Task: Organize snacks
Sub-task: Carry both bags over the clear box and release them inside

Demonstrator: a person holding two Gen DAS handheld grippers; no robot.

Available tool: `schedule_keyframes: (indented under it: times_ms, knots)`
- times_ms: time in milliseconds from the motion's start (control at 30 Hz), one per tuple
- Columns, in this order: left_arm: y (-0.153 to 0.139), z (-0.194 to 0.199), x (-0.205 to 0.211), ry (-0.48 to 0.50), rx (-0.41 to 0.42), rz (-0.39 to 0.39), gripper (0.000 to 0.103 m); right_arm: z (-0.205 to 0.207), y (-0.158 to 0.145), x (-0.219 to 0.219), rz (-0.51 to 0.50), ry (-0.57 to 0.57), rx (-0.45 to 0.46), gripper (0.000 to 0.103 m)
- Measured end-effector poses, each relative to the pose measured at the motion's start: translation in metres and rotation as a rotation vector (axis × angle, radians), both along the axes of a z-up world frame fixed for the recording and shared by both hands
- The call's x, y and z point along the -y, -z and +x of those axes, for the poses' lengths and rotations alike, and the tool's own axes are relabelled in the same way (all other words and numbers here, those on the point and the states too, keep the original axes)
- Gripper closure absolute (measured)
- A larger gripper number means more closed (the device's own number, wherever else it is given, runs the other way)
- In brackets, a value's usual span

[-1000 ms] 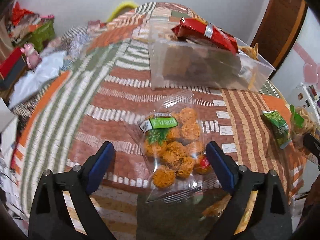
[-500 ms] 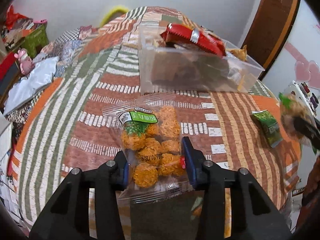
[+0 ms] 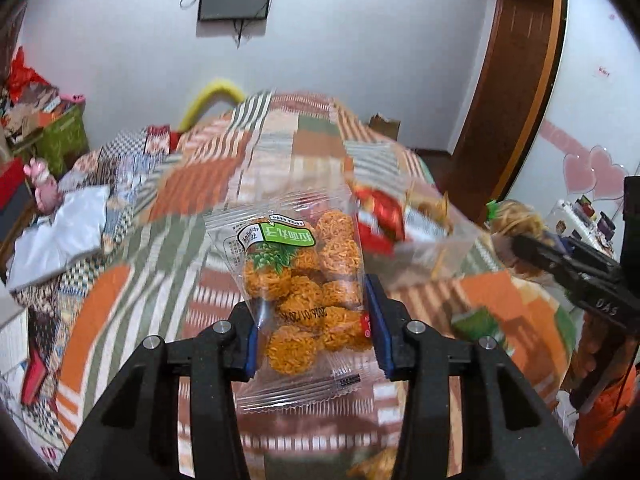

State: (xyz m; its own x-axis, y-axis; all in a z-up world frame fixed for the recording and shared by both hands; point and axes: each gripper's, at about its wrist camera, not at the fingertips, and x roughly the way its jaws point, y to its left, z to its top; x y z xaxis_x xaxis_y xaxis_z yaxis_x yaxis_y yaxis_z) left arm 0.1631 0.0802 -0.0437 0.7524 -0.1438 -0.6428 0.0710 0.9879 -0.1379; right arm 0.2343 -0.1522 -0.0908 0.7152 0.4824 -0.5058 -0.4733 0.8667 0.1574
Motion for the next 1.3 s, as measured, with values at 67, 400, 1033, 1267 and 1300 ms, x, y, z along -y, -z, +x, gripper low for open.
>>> schedule_keyframes:
  times_ms: [67, 400, 1033, 1267, 1300]
  knots:
    - [-0.008, 0.011, 0.0, 0.008, 0.018, -0.013, 0.059, 0.008, -0.003, -0.003, 0.001, 0.007, 0.011, 0.054]
    - [-0.02, 0.07, 0.007, 0.048, 0.054, -0.034, 0.059, 0.053, -0.01, -0.023, 0.006, 0.02, 0.031, 0.054]
    - [0.046, 0.163, 0.007, 0.003, -0.084, -0.085, 0.057, 0.109, 0.033, -0.052, -0.055, 0.045, -0.058, 0.054]
    - [0.047, 0.165, 0.007, -0.025, -0.106, -0.054, 0.039, 0.112, 0.03, -0.047, -0.045, 0.046, -0.076, 0.052]
    - [0.047, 0.165, 0.006, -0.028, -0.105, -0.052, 0.037, 0.111, 0.029, -0.046, -0.052, 0.051, -0.074, 0.052]
